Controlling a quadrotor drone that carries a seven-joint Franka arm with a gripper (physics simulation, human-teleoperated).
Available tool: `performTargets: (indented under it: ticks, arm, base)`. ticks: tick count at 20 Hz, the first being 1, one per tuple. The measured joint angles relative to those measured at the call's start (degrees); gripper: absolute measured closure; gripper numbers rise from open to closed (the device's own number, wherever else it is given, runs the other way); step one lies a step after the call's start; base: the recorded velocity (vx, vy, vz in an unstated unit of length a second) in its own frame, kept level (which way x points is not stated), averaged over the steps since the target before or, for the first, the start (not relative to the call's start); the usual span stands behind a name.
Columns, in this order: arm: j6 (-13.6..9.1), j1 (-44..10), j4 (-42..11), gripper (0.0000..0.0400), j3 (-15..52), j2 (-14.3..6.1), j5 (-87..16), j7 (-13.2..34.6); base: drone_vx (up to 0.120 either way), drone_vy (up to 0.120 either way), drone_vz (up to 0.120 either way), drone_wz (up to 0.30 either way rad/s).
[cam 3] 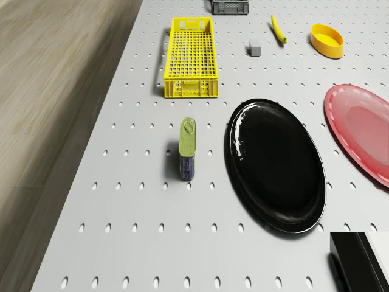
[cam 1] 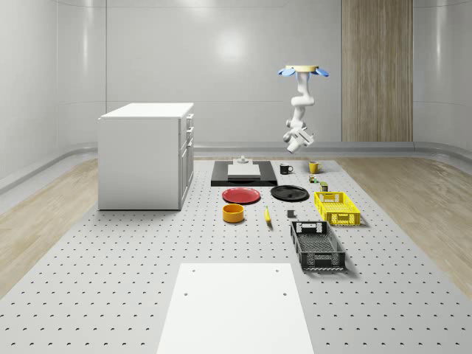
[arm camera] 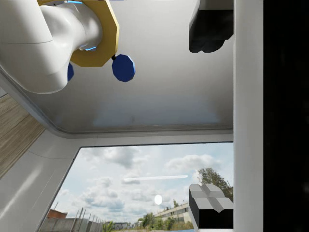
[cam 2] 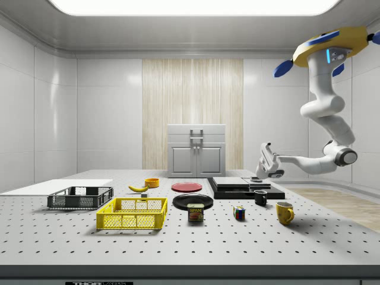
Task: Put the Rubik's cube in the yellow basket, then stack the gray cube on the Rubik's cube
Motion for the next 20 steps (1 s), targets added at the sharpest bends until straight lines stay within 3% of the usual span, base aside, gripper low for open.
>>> performTargets:
  ticks: [5,7,10,15,20]
  arm:
    - [0.5,-8.9,-16.5,0.0000,18.1,-3.7,-30.9,8.3]
    - [-0.7,-14.1,-23.8,0.0000,24.5,-5.3,-43.5,13.3]
    - [-4.2,-23.3,-31.8,0.0000,32.2,-7.7,-58.7,20.9]
    - [-10.4,-36.9,-37.5,0.0000,40.0,-11.2,-72.1,30.4]
    - [-13.6,-44.6,-38.9,0.0000,43.7,-14.0,-76.5,35.4]
  base:
    - [0.120,0.000,-0.120,0.000]
    - [0.120,0.000,-0.120,0.000]
    - [0.120,0.000,-0.120,0.000]
    - [0.120,0.000,-0.120,0.000]
    - [0.120,0.000,-0.120,0.000]
